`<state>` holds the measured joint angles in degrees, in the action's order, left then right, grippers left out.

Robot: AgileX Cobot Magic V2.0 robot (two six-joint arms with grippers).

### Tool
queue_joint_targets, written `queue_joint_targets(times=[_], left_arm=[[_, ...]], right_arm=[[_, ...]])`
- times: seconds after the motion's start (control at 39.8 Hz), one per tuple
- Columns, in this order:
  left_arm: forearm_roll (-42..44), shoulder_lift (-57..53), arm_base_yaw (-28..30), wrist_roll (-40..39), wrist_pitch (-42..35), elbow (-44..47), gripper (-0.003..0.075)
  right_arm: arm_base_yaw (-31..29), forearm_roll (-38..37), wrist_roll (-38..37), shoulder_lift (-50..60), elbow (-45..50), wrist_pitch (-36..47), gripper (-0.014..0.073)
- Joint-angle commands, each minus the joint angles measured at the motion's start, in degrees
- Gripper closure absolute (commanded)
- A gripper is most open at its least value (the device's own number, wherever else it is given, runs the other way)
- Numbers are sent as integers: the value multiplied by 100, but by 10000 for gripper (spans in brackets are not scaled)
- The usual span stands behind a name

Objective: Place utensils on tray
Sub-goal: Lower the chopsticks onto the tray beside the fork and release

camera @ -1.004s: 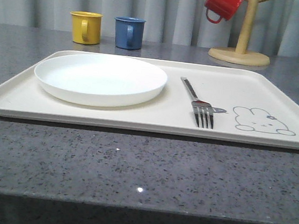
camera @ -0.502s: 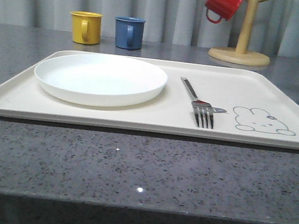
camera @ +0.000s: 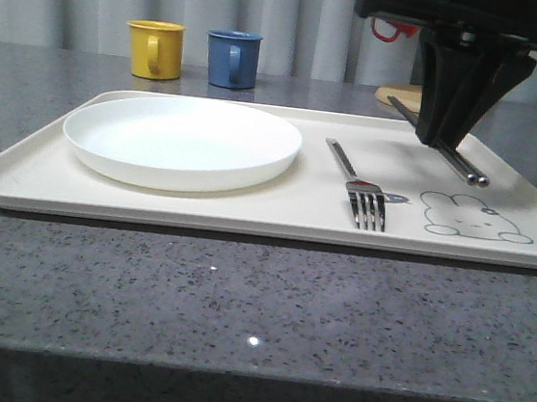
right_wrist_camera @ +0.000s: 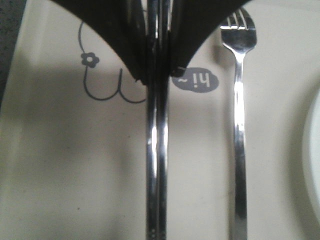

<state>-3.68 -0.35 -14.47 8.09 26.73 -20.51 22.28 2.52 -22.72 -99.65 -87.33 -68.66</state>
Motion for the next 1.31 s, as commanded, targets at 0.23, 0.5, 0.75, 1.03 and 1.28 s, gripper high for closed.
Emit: queue_joint_targets(times=[0.23, 0.5, 0.75, 1.03, 1.28], left_arm=[[-57, -7, 10, -67, -519, -135, 738], [-57, -7, 10, -67, -519, -135, 738], [-57, -7, 10, -67, -519, -135, 738], [-57, -7, 10, -67, -519, -135, 738], [-57, -7, 10, -67, -519, -135, 738]], right_arm=[[0, -66, -311, -120, -188, -13, 587], [0, -66, -395, -322, -188, -60, 587], [0, -60, -395, -393, -205, -144, 587], [0, -60, -395, -353, -367, -185, 502], [0, -65, -395, -353, -367, -244, 267]])
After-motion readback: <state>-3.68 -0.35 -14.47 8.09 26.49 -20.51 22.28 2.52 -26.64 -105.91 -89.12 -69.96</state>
